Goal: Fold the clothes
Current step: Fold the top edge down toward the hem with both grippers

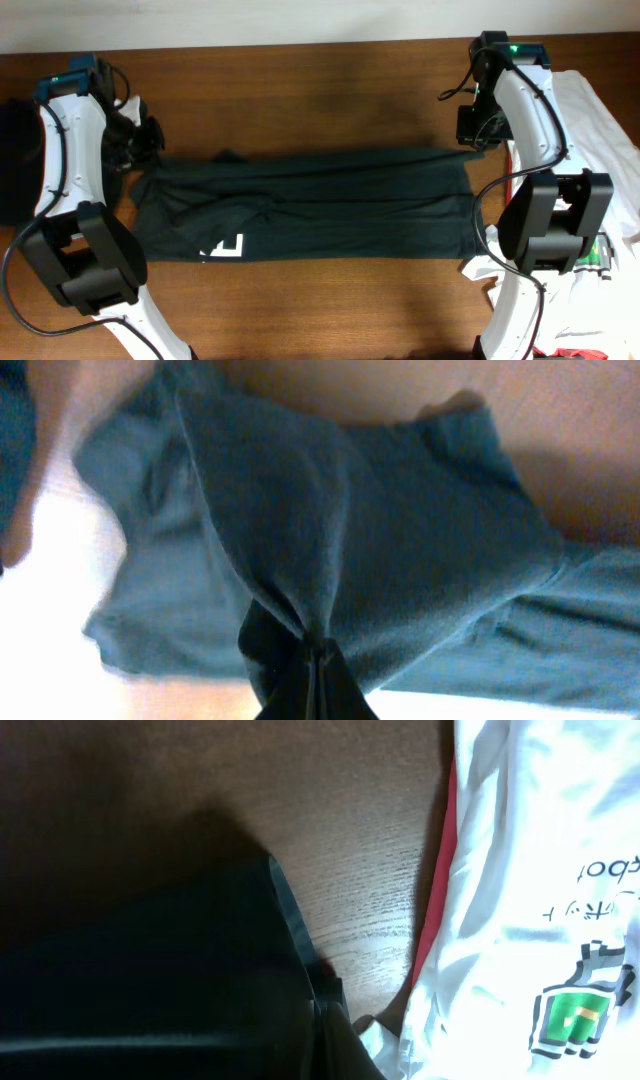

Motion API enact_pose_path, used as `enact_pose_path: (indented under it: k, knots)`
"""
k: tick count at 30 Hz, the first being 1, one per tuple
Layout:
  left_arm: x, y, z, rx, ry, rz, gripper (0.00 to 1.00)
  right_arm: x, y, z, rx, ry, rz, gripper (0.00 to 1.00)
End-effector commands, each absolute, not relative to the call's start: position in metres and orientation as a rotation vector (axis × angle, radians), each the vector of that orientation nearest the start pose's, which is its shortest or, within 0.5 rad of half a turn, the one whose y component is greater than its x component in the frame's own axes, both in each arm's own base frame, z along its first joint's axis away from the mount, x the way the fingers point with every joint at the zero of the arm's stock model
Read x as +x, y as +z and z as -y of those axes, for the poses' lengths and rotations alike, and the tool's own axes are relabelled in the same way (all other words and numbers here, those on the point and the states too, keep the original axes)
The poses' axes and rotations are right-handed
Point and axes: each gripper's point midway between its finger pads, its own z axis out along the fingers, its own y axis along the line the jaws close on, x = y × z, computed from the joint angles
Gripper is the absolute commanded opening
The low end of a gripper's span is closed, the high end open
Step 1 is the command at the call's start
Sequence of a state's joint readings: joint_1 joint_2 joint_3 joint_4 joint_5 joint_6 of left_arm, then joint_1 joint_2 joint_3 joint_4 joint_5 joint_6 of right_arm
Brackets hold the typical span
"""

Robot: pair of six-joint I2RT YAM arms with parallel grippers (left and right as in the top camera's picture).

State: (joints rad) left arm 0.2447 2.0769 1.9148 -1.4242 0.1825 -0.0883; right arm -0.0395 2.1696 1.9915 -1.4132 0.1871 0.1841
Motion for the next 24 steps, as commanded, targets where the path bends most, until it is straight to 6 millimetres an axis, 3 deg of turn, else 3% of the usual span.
enact_pose_path:
  k: [1, 8, 15, 20, 24]
  knots:
    - [0.366, 0.132, -0.078, -0.599, -0.259, -3.133, 0.0, 0.412, 0.121, 0.067, 0.404, -0.344, -3.076, 0.04]
    - [0.338, 0.155, -0.087, -0.665, -0.265, -3.151, 0.0, 0.409, 0.119, 0.061, 0.417, -0.256, -3.1, 0.04]
    - [0.322, 0.177, -0.083, -0.652, -0.249, -3.147, 0.0, 0.394, 0.113, 0.055, 0.419, -0.229, -3.171, 0.04]
    - [0.313, 0.173, -0.085, -0.658, -0.213, -3.186, 0.0, 0.389, 0.113, 0.054, 0.42, -0.231, -3.194, 0.07]
    - [0.303, 0.155, -0.08, -0.668, -0.226, -3.244, 0.0, 0.385, 0.113, 0.054, 0.42, -0.234, -3.211, 0.08]
